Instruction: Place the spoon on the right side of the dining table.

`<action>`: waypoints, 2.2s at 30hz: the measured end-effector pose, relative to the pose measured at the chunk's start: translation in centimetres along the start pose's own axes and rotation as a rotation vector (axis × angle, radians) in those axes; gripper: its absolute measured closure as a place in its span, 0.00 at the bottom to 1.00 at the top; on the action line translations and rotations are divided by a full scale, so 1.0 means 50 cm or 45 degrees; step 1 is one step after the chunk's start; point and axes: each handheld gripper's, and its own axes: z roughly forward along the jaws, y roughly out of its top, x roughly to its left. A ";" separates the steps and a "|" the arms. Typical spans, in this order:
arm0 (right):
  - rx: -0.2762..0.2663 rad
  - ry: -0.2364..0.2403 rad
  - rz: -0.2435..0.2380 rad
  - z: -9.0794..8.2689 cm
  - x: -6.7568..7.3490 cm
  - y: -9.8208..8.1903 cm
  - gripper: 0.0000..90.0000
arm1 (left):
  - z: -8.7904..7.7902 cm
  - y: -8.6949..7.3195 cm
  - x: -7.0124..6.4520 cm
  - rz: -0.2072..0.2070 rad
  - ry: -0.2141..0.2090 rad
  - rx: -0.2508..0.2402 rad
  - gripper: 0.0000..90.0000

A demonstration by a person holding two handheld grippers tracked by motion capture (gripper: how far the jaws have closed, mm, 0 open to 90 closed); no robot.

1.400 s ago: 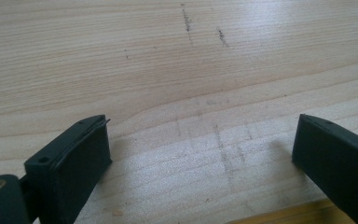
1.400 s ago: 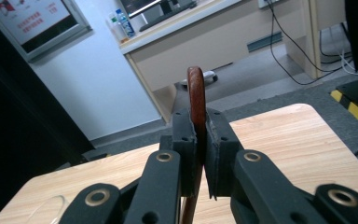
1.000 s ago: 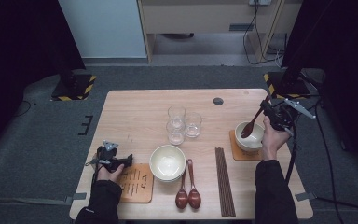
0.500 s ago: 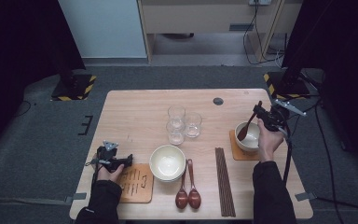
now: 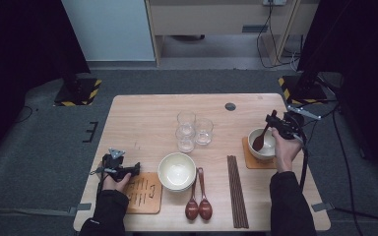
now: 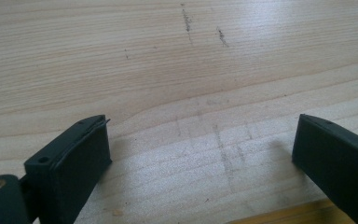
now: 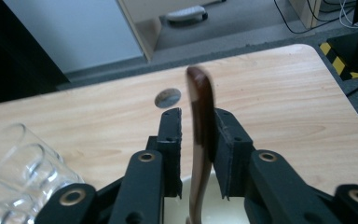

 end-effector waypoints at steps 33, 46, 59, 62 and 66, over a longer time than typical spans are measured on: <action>0.118 -0.053 -0.166 -0.010 -0.055 -0.038 0.43 | 0.000 0.000 0.000 0.000 0.000 0.000 0.03; 0.144 -0.045 -0.149 -0.015 -0.083 -0.068 0.34 | 0.000 0.000 0.000 0.002 0.002 0.002 0.03; 0.204 -0.061 -0.145 -0.016 -0.103 -0.085 0.28 | 0.001 0.000 0.001 -0.004 0.002 0.008 0.01; 0.210 -0.069 -0.149 -0.017 -0.103 -0.089 0.27 | 0.001 0.000 0.001 -0.009 0.005 0.011 0.00; 0.219 -0.069 -0.135 -0.016 -0.109 -0.094 0.26 | 0.001 0.000 0.001 -0.011 0.006 0.012 0.00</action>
